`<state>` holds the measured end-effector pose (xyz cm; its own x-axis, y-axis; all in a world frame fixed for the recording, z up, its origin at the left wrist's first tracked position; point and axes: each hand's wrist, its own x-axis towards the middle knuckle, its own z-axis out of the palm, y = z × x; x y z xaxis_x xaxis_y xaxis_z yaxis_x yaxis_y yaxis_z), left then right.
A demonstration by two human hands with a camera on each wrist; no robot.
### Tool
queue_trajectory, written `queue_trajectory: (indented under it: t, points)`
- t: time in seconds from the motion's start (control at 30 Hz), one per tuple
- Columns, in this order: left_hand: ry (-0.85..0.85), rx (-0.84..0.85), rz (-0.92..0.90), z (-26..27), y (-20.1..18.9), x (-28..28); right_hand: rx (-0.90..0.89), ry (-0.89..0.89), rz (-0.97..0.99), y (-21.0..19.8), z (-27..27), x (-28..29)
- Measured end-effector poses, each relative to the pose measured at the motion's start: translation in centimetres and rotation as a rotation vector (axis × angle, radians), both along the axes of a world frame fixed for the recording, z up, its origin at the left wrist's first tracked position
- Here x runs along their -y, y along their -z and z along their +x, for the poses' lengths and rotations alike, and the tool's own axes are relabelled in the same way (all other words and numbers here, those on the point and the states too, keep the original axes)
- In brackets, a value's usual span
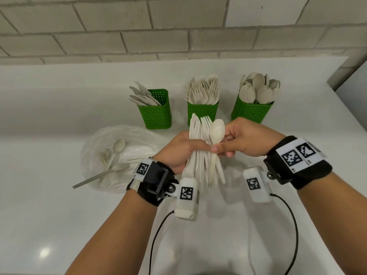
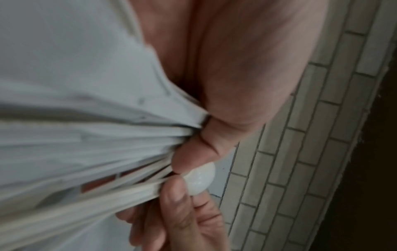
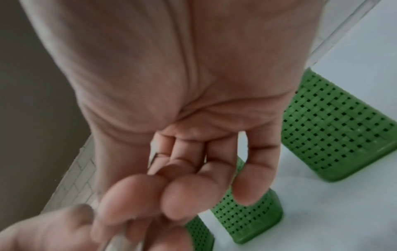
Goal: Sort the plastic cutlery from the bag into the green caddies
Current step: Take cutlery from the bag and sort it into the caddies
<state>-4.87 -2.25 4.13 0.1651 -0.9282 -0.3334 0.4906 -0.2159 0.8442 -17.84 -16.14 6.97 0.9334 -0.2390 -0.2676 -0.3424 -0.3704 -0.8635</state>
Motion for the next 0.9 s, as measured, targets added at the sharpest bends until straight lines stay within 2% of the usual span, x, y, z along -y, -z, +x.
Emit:
queue_trajectory:
  t: [0.1, 0.2, 0.33, 0.4, 0.43, 0.5, 0.53, 0.6, 0.67, 0.77, 0.9]
  points:
    - [0.043, -0.096, -0.019, -0.1, -0.1, 0.0, -0.008, 0.016, 0.008, 0.3, 0.0, 0.2]
    - [0.033, -0.137, -0.025, -0.6, 0.0, 0.3, -0.057, 0.013, -0.18, 0.8, 0.3, 0.4]
    - [0.046, -0.097, -0.014, -1.2, 0.8, 0.3, -0.148, -0.032, -0.421, 1.4, 0.6, 0.1]
    - [-0.025, -0.044, 0.028, -1.4, 1.0, 0.7, -0.127, -0.038, -0.498, 1.9, 0.7, -0.4]
    - [-0.091, -0.022, 0.042, -1.4, 1.1, 0.9, -0.098, 0.02, -0.495, 2.0, 0.7, -0.6]
    - [-0.253, -0.066, 0.046, -1.0, 0.9, 1.4, -0.07, 0.167, -0.368, 2.1, 0.5, -1.0]
    - [-0.334, -0.127, 0.032, -0.7, 0.8, 1.6, -0.09, 0.177, -0.26, 2.2, 0.3, -1.1]
    - [-0.451, -0.232, -0.026, 0.1, 0.5, 1.9, -0.125, 0.062, -0.034, 2.6, -0.2, -1.8]
    - [-0.478, -0.261, -0.074, 0.7, 0.3, 1.9, -0.079, 0.019, 0.12, 3.2, -0.5, -2.6]
    - [-0.49, -0.271, -0.112, 1.2, 0.2, 1.6, 0.005, 0.138, 0.218, 4.0, -0.8, -2.4]
    - [-0.555, -0.322, -0.13, 2.2, 0.4, 1.4, 0.031, 0.253, 0.342, 4.1, -1.2, -1.9]
